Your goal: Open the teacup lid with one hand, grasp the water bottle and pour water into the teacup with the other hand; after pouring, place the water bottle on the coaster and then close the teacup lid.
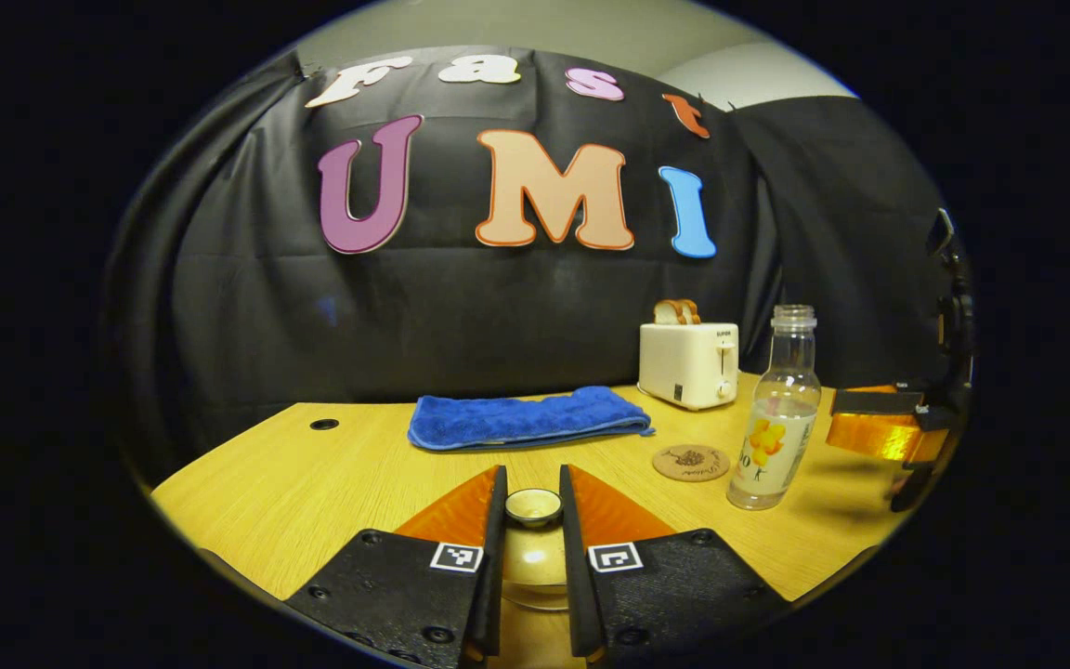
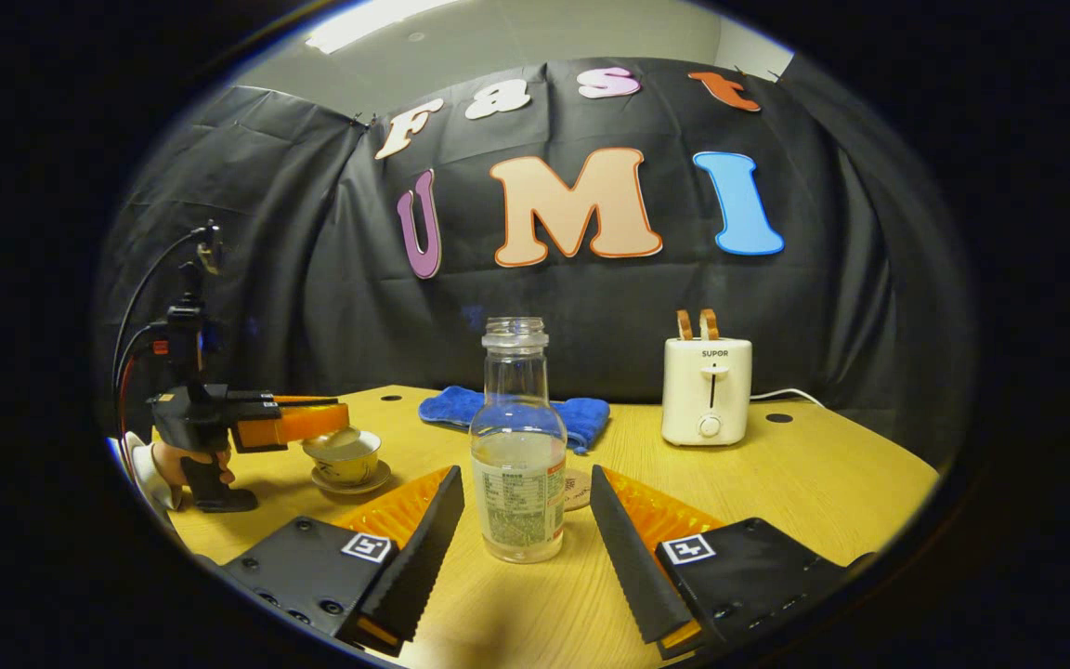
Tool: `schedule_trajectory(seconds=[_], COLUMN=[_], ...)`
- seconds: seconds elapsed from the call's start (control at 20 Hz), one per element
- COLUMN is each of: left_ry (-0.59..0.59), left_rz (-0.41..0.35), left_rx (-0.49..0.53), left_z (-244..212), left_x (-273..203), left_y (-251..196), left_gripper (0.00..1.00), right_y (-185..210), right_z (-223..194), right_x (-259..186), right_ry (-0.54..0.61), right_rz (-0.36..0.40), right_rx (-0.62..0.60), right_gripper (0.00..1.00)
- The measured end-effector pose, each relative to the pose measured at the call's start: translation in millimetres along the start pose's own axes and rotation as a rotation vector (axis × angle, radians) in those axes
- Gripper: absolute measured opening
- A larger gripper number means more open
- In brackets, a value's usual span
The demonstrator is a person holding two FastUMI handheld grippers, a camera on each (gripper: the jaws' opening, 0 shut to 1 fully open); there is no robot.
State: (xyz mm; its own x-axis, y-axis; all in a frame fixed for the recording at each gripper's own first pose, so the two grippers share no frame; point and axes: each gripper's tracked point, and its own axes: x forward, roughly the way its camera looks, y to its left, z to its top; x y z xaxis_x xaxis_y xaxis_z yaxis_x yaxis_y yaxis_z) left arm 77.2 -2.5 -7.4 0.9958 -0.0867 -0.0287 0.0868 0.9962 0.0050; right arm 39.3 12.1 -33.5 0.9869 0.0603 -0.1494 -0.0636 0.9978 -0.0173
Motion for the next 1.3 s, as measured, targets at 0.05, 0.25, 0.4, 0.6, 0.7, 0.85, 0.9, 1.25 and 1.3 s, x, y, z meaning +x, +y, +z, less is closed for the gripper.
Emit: schedule_trajectory(seconds=[0.05, 0.25, 0.4, 0.6, 0.7, 0.85, 0.9, 1.25, 1.3], left_ry=[-0.01, -0.013, -0.016, -0.017, -0.016, -0.015, -0.017, -0.015, -0.016], left_rz=[0.002, 0.026, 0.042, 0.08, 0.104, 0.16, 0.179, 0.247, 0.25], left_rx=[0.007, 0.006, 0.006, 0.006, 0.007, 0.006, 0.007, 0.005, 0.005], left_z=[1, 1, 1, 1, 1, 0, 0, -1, -2], left_x=[0, -9, -16, -29, -35, -46, -51, -61, -60], left_y=[0, 9, 15, 31, 40, 60, 66, 85, 85], left_gripper=[0.27, 0.27, 0.27, 0.27, 0.27, 0.27, 0.27, 0.27, 0.26], right_y=[0, 3, 4, 8, 8, 9, 9, 5, 5], right_z=[-1, -5, -7, -9, -11, -12, -13, -12, -14], right_x=[5, 18, 25, 38, 43, 51, 53, 63, 65], right_ry=[0.012, 0.033, 0.048, 0.064, 0.075, 0.088, 0.089, 0.095, 0.099], right_rz=[0.001, 0.004, 0.005, 0.006, -0.003, -0.013, -0.017, -0.092, -0.099], right_rx=[-0.002, -0.008, -0.007, -0.01, -0.009, -0.008, -0.011, -0.015, -0.022], right_gripper=[0.89, 0.89, 0.89, 0.89, 0.89, 0.89, 0.89, 0.85, 0.83])
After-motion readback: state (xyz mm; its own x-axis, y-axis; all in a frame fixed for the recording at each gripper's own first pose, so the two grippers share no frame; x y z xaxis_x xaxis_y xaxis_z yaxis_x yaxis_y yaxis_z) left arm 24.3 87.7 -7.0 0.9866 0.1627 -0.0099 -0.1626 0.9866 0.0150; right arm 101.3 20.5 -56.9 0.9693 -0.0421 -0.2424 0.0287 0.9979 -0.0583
